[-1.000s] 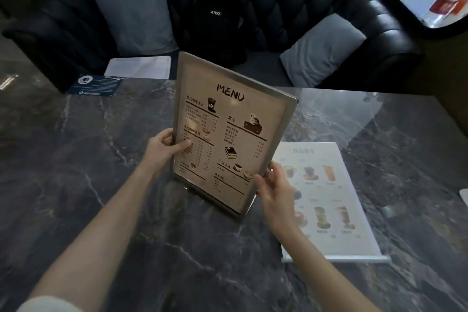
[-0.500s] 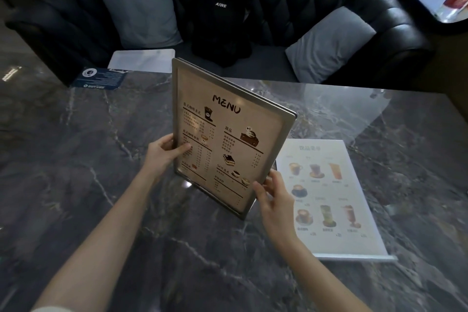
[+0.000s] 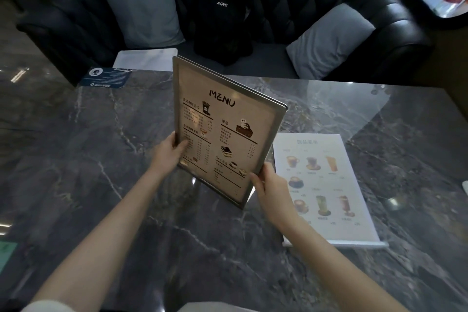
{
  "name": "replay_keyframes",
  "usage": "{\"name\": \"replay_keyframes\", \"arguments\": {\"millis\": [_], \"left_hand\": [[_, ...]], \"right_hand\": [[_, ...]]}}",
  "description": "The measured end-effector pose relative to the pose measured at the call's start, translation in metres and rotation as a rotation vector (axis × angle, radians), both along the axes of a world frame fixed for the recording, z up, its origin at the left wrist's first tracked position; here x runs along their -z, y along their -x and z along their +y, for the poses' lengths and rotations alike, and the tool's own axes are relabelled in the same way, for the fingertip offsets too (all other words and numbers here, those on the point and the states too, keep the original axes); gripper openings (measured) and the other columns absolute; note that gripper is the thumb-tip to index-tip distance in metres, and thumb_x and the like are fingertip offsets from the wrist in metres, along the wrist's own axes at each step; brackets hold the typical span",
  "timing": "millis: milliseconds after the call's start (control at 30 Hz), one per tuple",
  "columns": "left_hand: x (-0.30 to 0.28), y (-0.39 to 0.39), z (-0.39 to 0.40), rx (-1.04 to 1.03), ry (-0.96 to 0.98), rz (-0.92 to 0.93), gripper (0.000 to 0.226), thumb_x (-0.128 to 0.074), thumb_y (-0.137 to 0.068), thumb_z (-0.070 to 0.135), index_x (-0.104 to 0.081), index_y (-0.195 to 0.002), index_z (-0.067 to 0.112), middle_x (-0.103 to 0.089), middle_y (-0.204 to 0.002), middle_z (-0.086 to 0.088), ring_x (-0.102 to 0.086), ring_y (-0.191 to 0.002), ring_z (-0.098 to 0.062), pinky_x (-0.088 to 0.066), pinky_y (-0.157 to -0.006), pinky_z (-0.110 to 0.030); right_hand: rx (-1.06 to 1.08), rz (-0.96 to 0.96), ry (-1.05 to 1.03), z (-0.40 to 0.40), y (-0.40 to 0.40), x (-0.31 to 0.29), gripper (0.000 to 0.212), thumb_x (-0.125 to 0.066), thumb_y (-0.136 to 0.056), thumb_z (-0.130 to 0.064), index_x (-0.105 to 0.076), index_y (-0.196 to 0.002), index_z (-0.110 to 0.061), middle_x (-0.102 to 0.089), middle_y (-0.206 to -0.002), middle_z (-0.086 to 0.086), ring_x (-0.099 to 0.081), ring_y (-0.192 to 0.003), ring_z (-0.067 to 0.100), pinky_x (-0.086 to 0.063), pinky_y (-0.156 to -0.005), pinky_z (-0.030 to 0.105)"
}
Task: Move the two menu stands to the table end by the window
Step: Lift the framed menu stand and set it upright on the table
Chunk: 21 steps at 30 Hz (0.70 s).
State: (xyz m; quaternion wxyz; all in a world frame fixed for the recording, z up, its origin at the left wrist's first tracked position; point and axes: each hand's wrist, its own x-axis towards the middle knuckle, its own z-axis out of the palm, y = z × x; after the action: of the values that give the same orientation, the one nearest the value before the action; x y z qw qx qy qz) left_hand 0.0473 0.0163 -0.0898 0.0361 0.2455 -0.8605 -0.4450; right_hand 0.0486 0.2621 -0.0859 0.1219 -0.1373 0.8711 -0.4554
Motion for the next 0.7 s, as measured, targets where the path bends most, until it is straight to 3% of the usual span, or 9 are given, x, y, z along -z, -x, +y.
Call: {"name": "replay_keyframes", "arguments": {"millis": [133, 300, 400, 467, 533, 600, 700], "left_hand": [[-0.011, -0.011, 0.021, 0.075, 0.442, -0.217, 0.025, -0.039, -0.094, 0.009, -0.05, -0.111, -0.006, -0.058, -0.115, -0.029, -0.056, -0.105, -0.043, -0.043, -0.085, -0.042], [-0.031, -0.036, 0.078, 0.292, 0.812, -0.281, 0.025, -0.039, -0.092, 0.016, -0.059, -0.092, 0.002, -0.066, -0.099, -0.018, -0.063, -0.089, -0.035, -0.046, -0.068, -0.037], [-0.035, -0.045, 0.124, 0.372, 0.902, -0.26, 0.025, -0.043, -0.09, 0.021, -0.063, -0.088, 0.006, -0.07, -0.091, -0.014, -0.066, -0.083, -0.033, -0.038, -0.061, -0.03], [-0.035, -0.049, 0.152, 0.408, 0.896, -0.195, 0.015, -0.059, -0.081, 0.018, -0.064, -0.071, 0.008, -0.069, -0.07, -0.011, -0.066, -0.063, -0.031, -0.035, -0.052, -0.028], [-0.026, -0.048, 0.174, 0.406, 0.883, -0.057, 0.019, -0.074, -0.066, 0.013, -0.059, -0.055, 0.011, -0.06, -0.051, -0.005, -0.058, -0.043, -0.024, -0.031, -0.039, -0.023], [-0.016, -0.047, 0.197, 0.413, 0.826, 0.053, 0.012, -0.075, -0.066, 0.012, -0.063, -0.066, 0.01, -0.062, -0.06, -0.004, -0.06, -0.052, -0.021, -0.041, -0.04, -0.025], [0.009, -0.039, 0.227, 0.384, 0.804, 0.089, 0.039, -0.071, -0.073, 0.018, -0.064, -0.107, 0.002, -0.069, -0.103, -0.015, -0.067, -0.095, -0.029, -0.056, -0.077, -0.036]], "right_hand": [[-0.17, 0.014, -0.195, 0.005, 0.011, -0.016, 0.022, -0.047, -0.093, -0.024, -0.049, -0.107, -0.008, -0.066, -0.112, 0.012, -0.063, -0.099, 0.029, -0.055, -0.082, 0.04], [-0.45, 0.142, -0.647, 0.03, 0.043, -0.024, 0.021, -0.048, -0.089, -0.014, -0.053, -0.107, -0.006, -0.065, -0.106, 0.019, -0.061, -0.094, 0.035, -0.054, -0.078, 0.043], [-0.473, 0.187, -0.83, 0.067, 0.058, -0.019, 0.028, -0.047, -0.088, -0.009, -0.05, -0.116, -0.007, -0.061, -0.115, 0.019, -0.058, -0.102, 0.036, -0.051, -0.084, 0.045], [-0.445, 0.162, -0.898, 0.099, 0.066, -0.017, 0.035, -0.048, -0.089, -0.014, -0.046, -0.124, -0.008, -0.058, -0.122, 0.016, -0.053, -0.112, 0.035, -0.046, -0.09, 0.043], [-0.406, 0.154, -0.929, 0.135, 0.07, -0.012, 0.04, -0.048, -0.09, -0.019, -0.042, -0.128, -0.009, -0.054, -0.127, 0.014, -0.046, -0.12, 0.033, -0.042, -0.092, 0.041], [-0.347, 0.207, -0.922, 0.17, 0.071, -0.003, 0.044, -0.048, -0.09, -0.024, -0.038, -0.131, -0.011, -0.05, -0.133, 0.011, -0.041, -0.124, 0.031, -0.036, -0.1, 0.041], [-0.252, 0.229, -0.899, 0.213, 0.067, 0.016, 0.057, -0.049, -0.089, -0.033, -0.028, -0.137, -0.011, -0.04, -0.142, 0.011, -0.03, -0.133, 0.03, -0.026, -0.11, 0.04]]}}
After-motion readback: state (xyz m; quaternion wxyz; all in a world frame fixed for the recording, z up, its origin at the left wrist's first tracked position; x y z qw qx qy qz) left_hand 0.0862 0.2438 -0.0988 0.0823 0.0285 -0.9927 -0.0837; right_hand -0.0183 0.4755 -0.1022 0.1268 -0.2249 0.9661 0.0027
